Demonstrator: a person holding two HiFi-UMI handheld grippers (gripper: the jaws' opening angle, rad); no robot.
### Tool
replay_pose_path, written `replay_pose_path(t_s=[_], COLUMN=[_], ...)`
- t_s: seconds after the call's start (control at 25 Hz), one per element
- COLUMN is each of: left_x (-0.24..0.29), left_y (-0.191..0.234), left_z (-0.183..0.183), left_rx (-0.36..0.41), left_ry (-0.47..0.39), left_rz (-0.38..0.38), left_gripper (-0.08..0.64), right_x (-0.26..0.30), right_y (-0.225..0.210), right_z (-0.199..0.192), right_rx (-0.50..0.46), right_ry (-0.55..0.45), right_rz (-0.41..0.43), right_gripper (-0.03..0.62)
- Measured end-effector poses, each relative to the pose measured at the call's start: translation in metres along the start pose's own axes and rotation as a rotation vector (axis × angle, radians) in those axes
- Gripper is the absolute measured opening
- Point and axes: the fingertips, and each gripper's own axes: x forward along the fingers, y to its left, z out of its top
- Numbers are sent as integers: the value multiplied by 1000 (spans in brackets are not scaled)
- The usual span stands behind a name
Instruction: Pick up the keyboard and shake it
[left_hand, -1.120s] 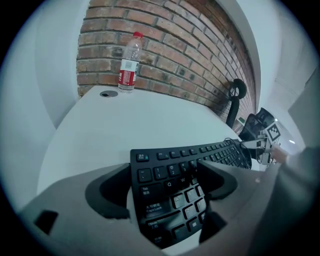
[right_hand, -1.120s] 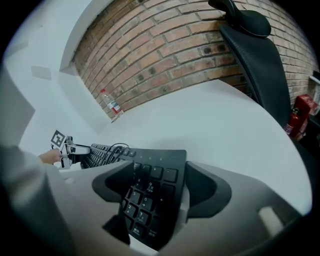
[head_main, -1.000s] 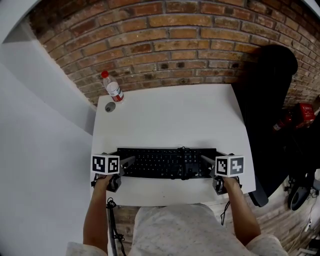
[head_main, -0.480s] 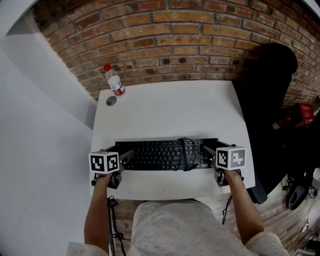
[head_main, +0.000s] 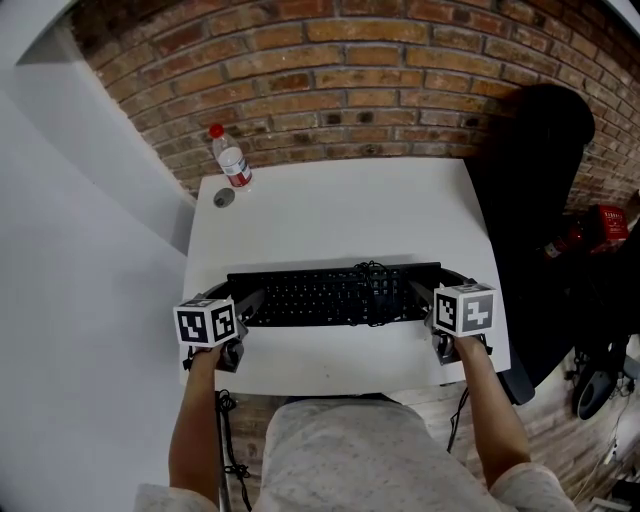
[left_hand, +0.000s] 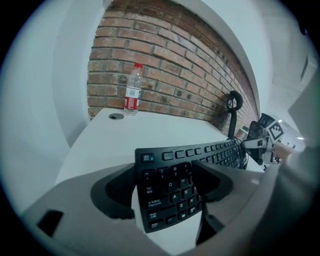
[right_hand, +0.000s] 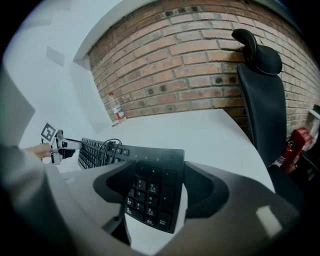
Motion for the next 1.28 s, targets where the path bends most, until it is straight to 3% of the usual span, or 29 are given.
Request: replay_pose_path(t_s=[0.72,0.92,1.28], left_x=[-13,-21,-27], left_y=[1,3,1], left_z=[29,33,28], left_rx=[58,83,89], left_ry=[-143,-201,-207], left_rz=[50,70,68], left_gripper=[341,341,339], right_x=[-9,-13,-19], right_y=[7,11,14], right_z=[29,33,28], right_rx=[-118,-156,-168], right_ry=[-82,-163,-194], right_rz=[-21,-56,-66], right_gripper=[291,270,270])
